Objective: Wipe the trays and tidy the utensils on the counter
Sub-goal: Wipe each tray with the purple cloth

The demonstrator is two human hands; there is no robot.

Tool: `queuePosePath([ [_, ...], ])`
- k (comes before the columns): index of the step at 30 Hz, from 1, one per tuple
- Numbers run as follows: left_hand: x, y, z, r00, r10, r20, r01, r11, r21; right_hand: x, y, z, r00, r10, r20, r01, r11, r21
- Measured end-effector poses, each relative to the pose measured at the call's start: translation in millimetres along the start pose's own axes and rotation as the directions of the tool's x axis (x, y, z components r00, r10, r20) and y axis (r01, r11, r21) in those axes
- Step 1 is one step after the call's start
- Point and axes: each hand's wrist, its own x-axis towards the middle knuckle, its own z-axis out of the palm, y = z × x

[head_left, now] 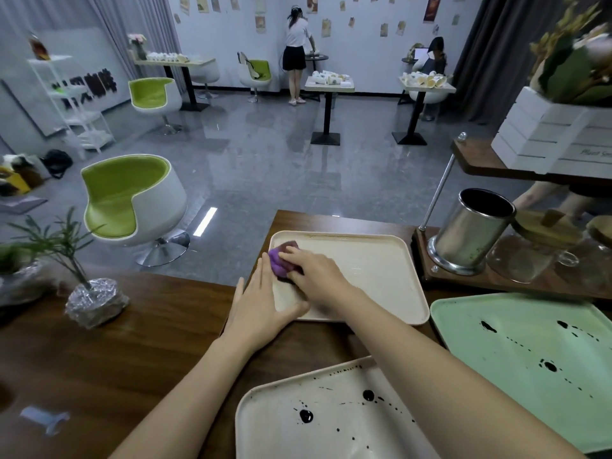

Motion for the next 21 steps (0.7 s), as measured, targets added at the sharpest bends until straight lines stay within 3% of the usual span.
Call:
queuePosePath([
  [6,-3.8,5.9,-3.5,0.999,-0.049,0.014,0.049,0.999,-0.005,-39.3,5.5,-12.2,0.997,-0.035,0.067,0.031,0.998,0.058],
  [10,-8.0,-4.4,-4.9,0.998,-0.061,0.034,0.06,0.998,0.024,-49.8,7.1,-7.4,0.998,-0.054,-0.034,0.054,0.998,-0.01],
  [15,-8.3,-13.2,0.2,0.998,-0.005,-0.056,0.011,0.995,0.097,-43.0,-1.7,-0.8,0.991,-0.051,-0.124,0.038,0.993,-0.108],
  [17,-8.0,-15.5,1.9,0.999,0.007,-0.054,-0.001,0.993,0.12,-34.5,-4.4,-6.4,0.986,0.057,-0.156,-0.05,0.998,0.049],
  [18,-8.1,-16.2,2.1,0.999,0.009,-0.049,-0.003,0.992,0.129,-31.7,-6.3,-13.3,0.973,0.171,-0.155,-0.126,0.956,0.265],
  [20,-8.9,-17.2,3.2,0.999,0.005,-0.049,0.0,0.993,0.119,-26.2,-4.7,-20.8,0.935,0.353,-0.015,-0.239,0.663,0.709],
  [21,-9.8,-16.3,2.7,0.999,0.001,-0.051,0.005,0.994,0.106,-25.2,-2.0,-22.0,0.921,0.386,0.053,-0.275,0.546,0.791],
])
